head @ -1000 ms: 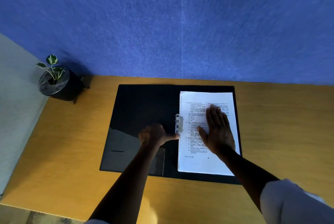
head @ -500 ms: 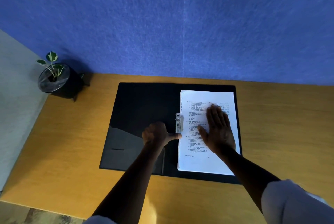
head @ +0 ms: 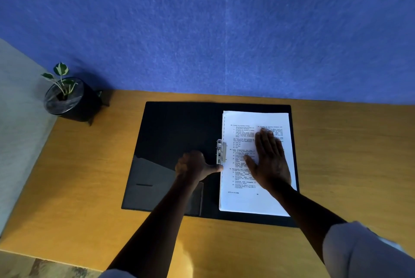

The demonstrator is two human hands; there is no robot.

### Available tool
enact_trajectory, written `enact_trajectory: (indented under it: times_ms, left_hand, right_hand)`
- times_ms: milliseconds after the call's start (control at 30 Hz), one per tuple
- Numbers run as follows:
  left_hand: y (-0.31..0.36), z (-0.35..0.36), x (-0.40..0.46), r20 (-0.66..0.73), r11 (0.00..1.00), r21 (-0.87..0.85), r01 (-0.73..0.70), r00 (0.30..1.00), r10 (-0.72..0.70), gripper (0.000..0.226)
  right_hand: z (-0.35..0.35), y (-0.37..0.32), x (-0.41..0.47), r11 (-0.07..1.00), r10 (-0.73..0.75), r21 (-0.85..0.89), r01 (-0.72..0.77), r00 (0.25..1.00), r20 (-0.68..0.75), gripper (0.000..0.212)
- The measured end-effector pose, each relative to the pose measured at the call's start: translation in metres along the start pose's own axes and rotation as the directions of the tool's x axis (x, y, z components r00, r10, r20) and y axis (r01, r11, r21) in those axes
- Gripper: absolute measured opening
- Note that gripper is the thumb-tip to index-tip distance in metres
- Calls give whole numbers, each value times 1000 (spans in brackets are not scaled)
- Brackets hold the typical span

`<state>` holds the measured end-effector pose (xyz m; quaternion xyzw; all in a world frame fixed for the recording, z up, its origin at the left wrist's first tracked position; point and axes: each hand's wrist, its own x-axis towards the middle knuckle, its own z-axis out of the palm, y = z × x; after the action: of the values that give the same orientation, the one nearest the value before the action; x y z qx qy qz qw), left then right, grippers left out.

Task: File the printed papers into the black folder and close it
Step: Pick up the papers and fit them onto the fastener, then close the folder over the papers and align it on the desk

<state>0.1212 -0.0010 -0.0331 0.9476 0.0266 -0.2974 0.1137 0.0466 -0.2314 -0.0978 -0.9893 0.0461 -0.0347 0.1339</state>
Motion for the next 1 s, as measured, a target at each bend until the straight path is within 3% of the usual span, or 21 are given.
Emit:
enact_trajectory:
  times_ms: [433, 633, 833, 933, 1000]
  left_hand:
    - [-5, 0, -1, 31, 996, -90, -29, 999, 32, 63]
    - [-16, 1, -6, -21, 979, -198, -46, 999, 42, 56]
    - [-59, -1, -5, -287, 967, -236, -100, 957, 29, 24]
    - [-86, -7, -8, -431, 986, -166, -6, 900, -67, 35]
    - [-98, -10, -14, -483, 974, -213, 79, 858, -175, 40]
  right_hand:
    - [0, 1, -1, 1000, -8, 21, 8, 1000, 2, 83]
    - [-1, 1, 0, 1000, -6, 19, 6, 1000, -1, 82]
    - [1, 2, 0, 1000, -9, 16, 9, 1000, 1, 82]
    - [2, 2, 0, 1000, -8, 7, 8, 1000, 11, 82]
    - [2, 2, 0, 1000, -6, 2, 6, 1000, 14, 82]
